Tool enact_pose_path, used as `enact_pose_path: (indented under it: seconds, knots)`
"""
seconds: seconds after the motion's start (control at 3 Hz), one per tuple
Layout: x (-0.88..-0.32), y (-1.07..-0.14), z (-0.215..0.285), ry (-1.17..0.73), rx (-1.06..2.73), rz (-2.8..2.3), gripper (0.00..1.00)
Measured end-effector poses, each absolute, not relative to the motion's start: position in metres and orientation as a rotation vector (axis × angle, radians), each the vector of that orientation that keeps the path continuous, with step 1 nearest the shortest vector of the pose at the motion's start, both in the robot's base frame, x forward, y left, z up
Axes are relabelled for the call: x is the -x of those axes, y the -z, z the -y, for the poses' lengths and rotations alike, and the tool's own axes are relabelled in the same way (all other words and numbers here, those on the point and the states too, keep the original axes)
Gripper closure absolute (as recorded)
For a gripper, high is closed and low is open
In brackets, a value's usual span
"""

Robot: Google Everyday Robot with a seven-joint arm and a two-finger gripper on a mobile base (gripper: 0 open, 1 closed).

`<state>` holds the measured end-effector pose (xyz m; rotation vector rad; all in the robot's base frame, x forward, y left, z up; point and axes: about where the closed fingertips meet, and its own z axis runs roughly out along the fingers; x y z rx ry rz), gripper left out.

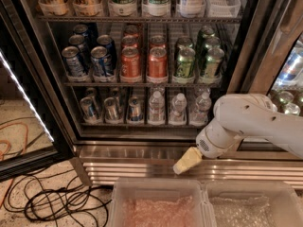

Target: Pick water bottle from bottom shelf of fridge

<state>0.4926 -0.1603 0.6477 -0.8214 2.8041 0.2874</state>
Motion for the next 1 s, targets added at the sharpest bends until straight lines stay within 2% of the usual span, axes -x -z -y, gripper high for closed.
enact_pose_path:
  seconds: [0.33,1.0]
  knots:
    - [-0.5115,-0.6349,0.1604,-0.279,0.683,-2.826,0.0]
    - [-0.5197,-0.6267,0.1548,-0.307,0.634,-2.783,0.0]
